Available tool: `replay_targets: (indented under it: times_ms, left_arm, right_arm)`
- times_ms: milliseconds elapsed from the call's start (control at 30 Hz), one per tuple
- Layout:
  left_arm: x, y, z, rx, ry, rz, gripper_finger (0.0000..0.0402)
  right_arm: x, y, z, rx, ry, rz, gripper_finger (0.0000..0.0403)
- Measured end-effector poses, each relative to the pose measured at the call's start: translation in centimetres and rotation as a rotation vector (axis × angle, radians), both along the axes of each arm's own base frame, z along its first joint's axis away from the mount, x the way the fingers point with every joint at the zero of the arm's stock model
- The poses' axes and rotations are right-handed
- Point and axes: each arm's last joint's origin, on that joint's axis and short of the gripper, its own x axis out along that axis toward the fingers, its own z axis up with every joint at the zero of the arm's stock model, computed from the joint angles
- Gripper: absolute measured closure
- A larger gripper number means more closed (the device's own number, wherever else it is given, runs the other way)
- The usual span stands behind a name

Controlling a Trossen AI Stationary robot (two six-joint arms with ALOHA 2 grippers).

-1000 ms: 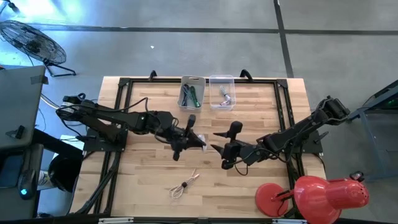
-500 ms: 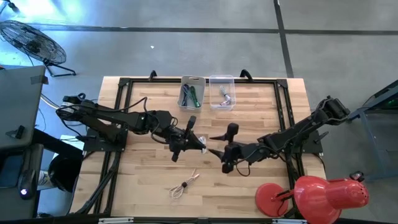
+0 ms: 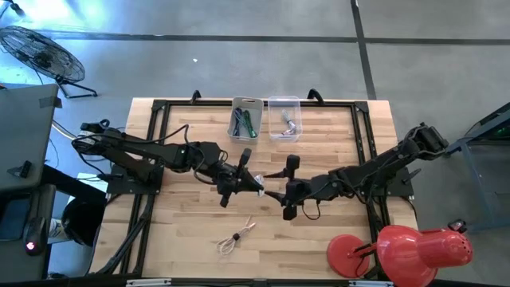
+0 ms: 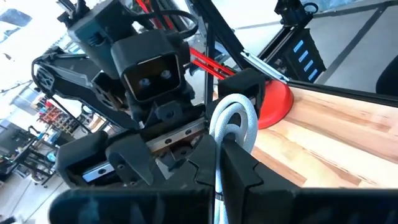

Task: Pick & Place USB Port
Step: Put the white charger cable into the transparent bin

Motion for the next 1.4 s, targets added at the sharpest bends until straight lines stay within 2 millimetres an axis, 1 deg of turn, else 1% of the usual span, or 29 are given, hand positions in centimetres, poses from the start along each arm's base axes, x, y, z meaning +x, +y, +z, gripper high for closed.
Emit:
replay_targets:
  times_ms: [167,400,700,900,1067,1267,1400]
  left_arm:
    - [-0.1,0.0,-0.9,-0.004,0.022,0.002,0.0401]
    - [-0.1,0.0,-1.4,-0.009,-0.005,0.005,0.0401]
    - [-0.1,0.1,-1.4,-0.005,-0.007,0.023,0.0401]
    - [-0.1,0.1,-1.4,-0.005,-0.007,0.026,0.0401]
    - [-0.1,0.1,-1.3,-0.004,-0.008,0.027,0.0401]
    - [-0.1,0.1,-1.4,-0.004,-0.005,0.027,0.0401]
    - [-0.1,0.1,-1.3,-0.007,-0.007,0.028,0.0401]
  right_arm:
    - [0.2,-0.4,0.0,0.009,0.002,0.027,0.0194]
    - [0.4,-0.8,0.0,0.045,0.001,0.061,0.0193]
    - [0.5,-0.8,0.1,0.061,-0.003,0.115,0.0196]
    - [0.5,-0.8,0.1,0.062,-0.004,0.117,0.0196]
    - [0.8,-0.7,-0.4,0.059,0.005,0.114,0.0196]
    - [1.7,-1.3,-1.0,0.072,-0.003,0.135,0.0197]
    - [2.0,-1.8,-1.0,0.078,-0.013,0.132,0.02]
